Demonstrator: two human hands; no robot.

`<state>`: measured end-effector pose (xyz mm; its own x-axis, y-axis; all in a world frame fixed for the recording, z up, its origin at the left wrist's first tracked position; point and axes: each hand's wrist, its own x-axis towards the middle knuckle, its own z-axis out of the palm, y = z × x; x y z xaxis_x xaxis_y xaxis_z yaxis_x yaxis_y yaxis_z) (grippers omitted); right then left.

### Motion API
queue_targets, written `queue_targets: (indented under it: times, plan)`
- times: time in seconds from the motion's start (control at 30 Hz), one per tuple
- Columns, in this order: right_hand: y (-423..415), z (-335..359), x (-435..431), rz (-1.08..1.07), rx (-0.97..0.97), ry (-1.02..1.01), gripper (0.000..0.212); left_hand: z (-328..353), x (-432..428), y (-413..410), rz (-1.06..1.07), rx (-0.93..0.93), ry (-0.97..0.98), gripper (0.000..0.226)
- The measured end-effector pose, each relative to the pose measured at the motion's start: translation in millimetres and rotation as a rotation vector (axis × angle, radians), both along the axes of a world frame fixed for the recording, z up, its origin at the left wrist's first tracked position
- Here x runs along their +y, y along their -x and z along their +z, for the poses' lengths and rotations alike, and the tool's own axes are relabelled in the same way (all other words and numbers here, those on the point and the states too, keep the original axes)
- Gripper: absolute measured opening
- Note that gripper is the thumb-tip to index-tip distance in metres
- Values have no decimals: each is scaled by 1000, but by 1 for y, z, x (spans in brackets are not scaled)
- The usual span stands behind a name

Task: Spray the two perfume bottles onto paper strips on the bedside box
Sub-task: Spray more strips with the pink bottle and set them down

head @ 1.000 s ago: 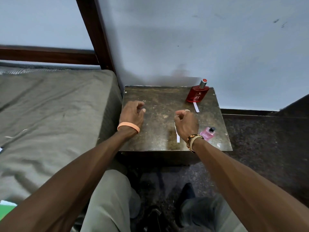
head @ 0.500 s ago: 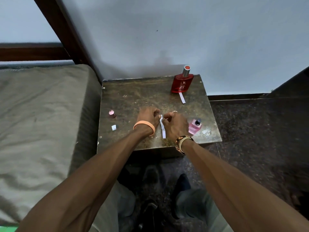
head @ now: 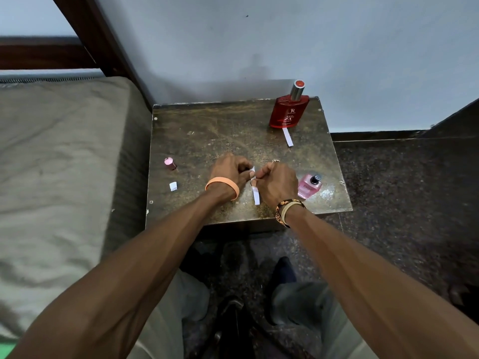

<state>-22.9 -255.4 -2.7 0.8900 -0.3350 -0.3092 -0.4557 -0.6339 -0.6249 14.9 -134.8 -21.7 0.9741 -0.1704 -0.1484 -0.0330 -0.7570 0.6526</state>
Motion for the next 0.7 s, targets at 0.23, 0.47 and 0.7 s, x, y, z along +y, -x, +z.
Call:
queue_targets:
  times: [0.23, 0.47, 0.7]
  plan:
    - [-1, -1, 0, 2, -2, -26, 18, 0, -5, -6, 69, 55, -16, 16]
    - [-1, -2, -1, 4, -5, -36, 16, 8, -11, -10, -1, 95, -101, 4]
    - [-3, -7, -3, 3, -24, -18, 13, 4, -7, -4, -89, 7, -80, 14]
